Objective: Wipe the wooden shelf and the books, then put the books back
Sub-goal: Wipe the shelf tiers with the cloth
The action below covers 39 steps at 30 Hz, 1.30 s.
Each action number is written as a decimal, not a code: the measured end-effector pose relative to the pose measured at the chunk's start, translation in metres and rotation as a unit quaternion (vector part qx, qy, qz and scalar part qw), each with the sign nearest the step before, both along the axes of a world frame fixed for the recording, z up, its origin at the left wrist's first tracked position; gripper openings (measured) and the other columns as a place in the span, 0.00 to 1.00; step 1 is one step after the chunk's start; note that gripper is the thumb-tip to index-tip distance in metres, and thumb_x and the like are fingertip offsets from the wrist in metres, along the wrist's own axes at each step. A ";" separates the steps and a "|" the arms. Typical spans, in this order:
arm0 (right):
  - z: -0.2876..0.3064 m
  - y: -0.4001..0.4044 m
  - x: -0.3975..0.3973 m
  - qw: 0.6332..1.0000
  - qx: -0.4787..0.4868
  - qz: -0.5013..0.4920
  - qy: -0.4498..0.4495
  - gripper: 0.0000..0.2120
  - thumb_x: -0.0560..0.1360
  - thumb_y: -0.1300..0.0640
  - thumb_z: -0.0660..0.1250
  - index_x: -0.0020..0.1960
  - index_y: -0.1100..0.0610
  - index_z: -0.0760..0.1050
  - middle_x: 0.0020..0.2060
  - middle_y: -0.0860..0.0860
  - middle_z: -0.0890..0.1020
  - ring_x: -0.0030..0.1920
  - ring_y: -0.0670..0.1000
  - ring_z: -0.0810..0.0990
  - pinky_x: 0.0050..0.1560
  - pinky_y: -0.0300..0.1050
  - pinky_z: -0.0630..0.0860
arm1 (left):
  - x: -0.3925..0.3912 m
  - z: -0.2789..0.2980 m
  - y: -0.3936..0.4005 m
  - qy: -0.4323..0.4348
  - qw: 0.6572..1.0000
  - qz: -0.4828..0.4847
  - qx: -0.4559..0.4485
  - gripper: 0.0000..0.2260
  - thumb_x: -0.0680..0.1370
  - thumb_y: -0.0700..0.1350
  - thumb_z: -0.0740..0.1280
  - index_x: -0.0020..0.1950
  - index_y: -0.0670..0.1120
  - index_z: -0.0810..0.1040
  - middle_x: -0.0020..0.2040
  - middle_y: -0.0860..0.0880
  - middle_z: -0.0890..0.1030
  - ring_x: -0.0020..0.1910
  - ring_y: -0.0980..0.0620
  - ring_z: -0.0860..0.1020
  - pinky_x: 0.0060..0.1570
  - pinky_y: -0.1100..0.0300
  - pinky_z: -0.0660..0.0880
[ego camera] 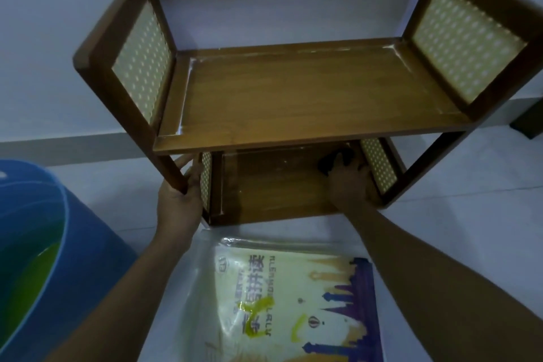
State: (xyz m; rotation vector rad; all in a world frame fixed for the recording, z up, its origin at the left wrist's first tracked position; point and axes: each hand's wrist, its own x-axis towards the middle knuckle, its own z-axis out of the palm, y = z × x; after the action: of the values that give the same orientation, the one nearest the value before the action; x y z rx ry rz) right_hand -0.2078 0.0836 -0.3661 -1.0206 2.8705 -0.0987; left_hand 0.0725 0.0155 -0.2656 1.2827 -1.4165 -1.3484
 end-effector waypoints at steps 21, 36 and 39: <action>0.028 0.051 0.013 0.998 0.015 -0.016 -0.063 0.26 0.78 0.57 0.58 0.73 0.54 0.55 0.69 0.62 0.64 0.64 0.65 0.68 0.59 0.58 0.72 | -0.009 -0.010 0.001 0.003 0.998 0.062 -0.030 0.19 0.79 0.32 0.57 0.59 0.52 0.78 0.55 0.50 0.82 0.55 0.51 0.79 0.52 0.54 0.76; 0.019 0.032 0.047 0.984 0.039 0.172 0.013 0.23 0.77 0.61 0.54 0.72 0.51 0.59 0.61 0.60 0.72 0.56 0.63 0.73 0.57 0.55 0.70 | -0.010 -0.005 0.002 -0.032 0.996 0.089 -0.006 0.17 0.80 0.35 0.57 0.54 0.56 0.78 0.57 0.49 0.81 0.58 0.47 0.78 0.61 0.41 0.74; 0.015 0.047 0.014 0.982 0.069 0.175 -0.023 0.27 0.77 0.60 0.56 0.74 0.51 0.56 0.59 0.61 0.72 0.55 0.64 0.73 0.56 0.55 0.71 | -0.011 -0.004 0.003 -0.042 0.995 0.088 -0.001 0.16 0.80 0.35 0.57 0.59 0.51 0.78 0.56 0.48 0.81 0.57 0.47 0.78 0.61 0.42 0.75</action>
State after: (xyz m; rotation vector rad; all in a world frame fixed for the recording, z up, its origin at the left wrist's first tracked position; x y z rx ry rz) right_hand -0.1941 0.1307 -0.3506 -1.4491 2.5660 0.0992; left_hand 0.0617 0.0180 -0.2700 1.4416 -1.3263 -1.1880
